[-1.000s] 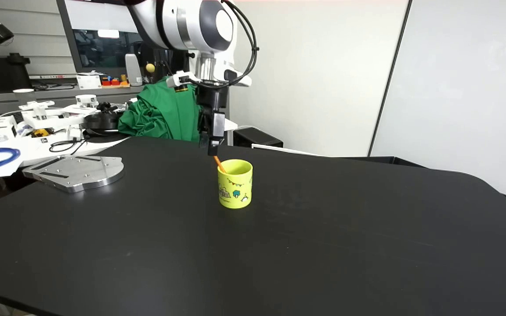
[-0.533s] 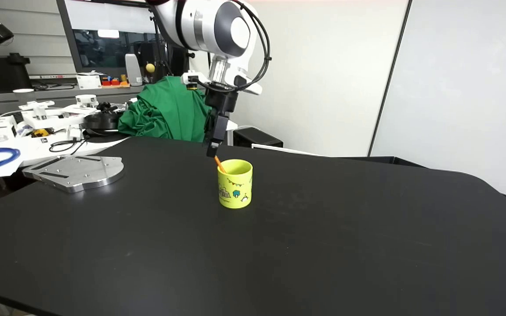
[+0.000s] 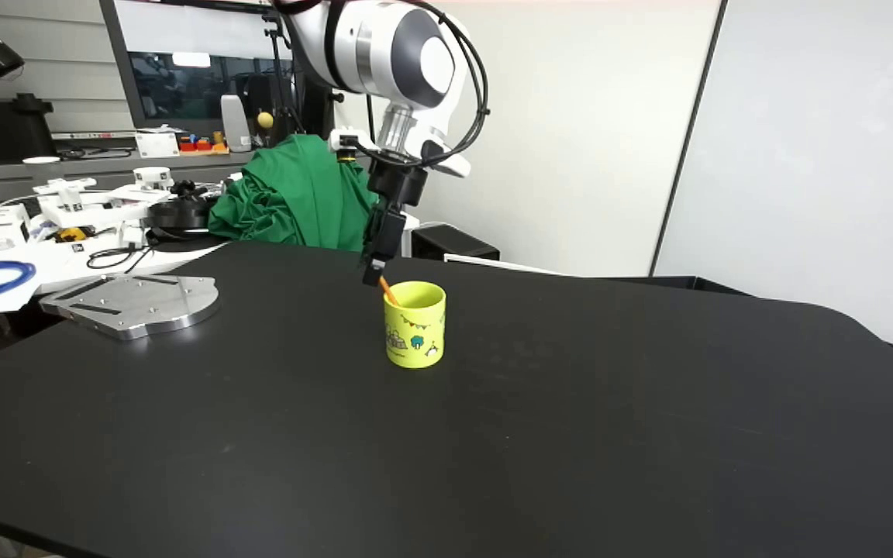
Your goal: Take the pencil from the yellow cup and place it on the table
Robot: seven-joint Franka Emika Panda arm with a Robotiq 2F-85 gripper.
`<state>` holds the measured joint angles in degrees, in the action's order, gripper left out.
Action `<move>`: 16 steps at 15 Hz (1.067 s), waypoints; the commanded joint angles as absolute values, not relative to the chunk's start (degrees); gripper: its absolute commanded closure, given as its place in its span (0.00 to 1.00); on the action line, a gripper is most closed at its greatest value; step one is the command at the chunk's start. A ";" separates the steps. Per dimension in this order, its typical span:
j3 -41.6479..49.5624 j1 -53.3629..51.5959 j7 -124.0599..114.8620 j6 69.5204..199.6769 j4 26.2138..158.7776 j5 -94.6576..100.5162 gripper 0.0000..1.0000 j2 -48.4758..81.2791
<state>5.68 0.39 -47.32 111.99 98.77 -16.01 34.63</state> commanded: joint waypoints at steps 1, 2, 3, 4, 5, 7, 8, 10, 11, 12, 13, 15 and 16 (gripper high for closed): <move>5.82 0.55 -48.97 109.89 96.70 -16.16 0.47 35.23; 5.87 0.46 -49.07 109.95 96.80 -16.06 0.55 34.97; 5.92 0.39 -49.12 110.09 96.92 -15.97 0.61 34.71; 5.94 0.34 -49.15 110.19 96.95 -15.89 0.69 34.56; 5.94 0.32 -49.15 110.22 96.97 -15.88 0.75 34.39; 5.98 0.23 -49.23 110.32 97.03 -15.73 0.89 34.07; 5.99 0.22 -49.21 110.33 97.08 -15.68 0.95 33.85; 6.01 0.22 -49.22 110.31 97.08 -15.61 1.00 33.49; 5.99 0.27 -49.18 110.26 97.05 -15.68 1.00 33.30; 5.99 0.33 -49.10 110.22 97.00 -15.71 1.00 33.17; 6.02 0.36 -49.12 110.22 96.93 -15.71 0.99 33.06; 6.17 0.37 -49.08 110.16 96.74 -15.39 0.99 32.96; 6.13 0.60 -48.89 109.88 96.54 -15.63 0.71 32.97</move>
<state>5.86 0.38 -47.37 111.78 97.65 -15.83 33.74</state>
